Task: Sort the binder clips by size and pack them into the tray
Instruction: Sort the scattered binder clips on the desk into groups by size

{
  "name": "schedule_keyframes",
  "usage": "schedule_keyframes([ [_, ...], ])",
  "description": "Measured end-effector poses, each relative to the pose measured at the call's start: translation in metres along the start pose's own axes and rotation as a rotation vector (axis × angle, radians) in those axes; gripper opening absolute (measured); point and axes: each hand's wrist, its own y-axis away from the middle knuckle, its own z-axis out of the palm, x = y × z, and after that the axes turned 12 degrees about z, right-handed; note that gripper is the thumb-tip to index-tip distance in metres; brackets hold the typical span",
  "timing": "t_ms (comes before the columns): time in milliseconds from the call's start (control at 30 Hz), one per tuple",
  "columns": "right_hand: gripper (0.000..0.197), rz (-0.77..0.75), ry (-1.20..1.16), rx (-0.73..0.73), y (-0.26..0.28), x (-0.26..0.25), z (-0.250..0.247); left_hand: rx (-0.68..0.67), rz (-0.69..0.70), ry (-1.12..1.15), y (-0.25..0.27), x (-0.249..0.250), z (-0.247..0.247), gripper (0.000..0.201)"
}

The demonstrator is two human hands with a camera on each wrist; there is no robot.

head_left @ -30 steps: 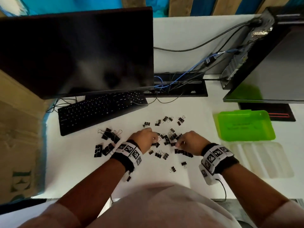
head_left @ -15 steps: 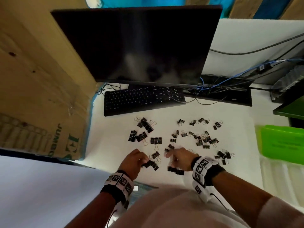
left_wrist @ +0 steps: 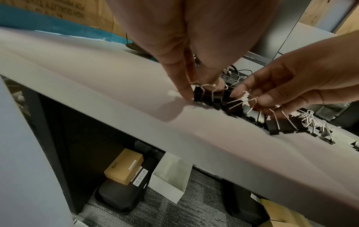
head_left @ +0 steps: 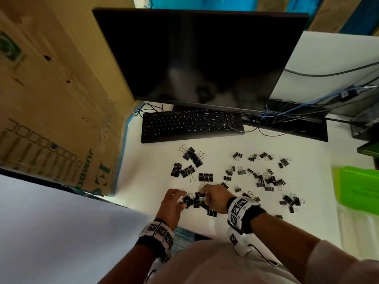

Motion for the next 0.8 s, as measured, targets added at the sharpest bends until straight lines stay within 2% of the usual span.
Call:
schedule_keyframes([
  [167, 0.032, -0.06, -0.119, 0.016, -0.002, -0.013, 0.001, 0.004, 0.019, -0.012, 0.004, -0.005, -0.007, 0.05],
  [367, 0.027, -0.15, -0.055, 0.142, 0.012, 0.001, -0.013, -0.036, 0.087, -0.065, 0.006, 0.009, -0.008, 0.08],
  [500, 0.026, -0.138, -0.149, 0.223, 0.031, 0.042, -0.041, -0.042, 0.229, -0.111, -0.012, 0.036, 0.002, 0.07],
  [600, 0.024, -0.002, -0.16, 0.335, 0.045, 0.087, -0.066, -0.142, 0.333, -0.141, -0.029, 0.062, 0.019, 0.062],
  [733, 0.023, 0.207, -0.097, 0.523, 0.067, 0.154, -0.094, -0.338, 0.477, -0.182, -0.052, 0.083, 0.051, 0.036],
  [800, 0.025, 0.299, -0.009, 0.534, 0.076, 0.184, -0.1, -0.379, 0.463, -0.222, -0.06, 0.088, 0.068, 0.033],
])
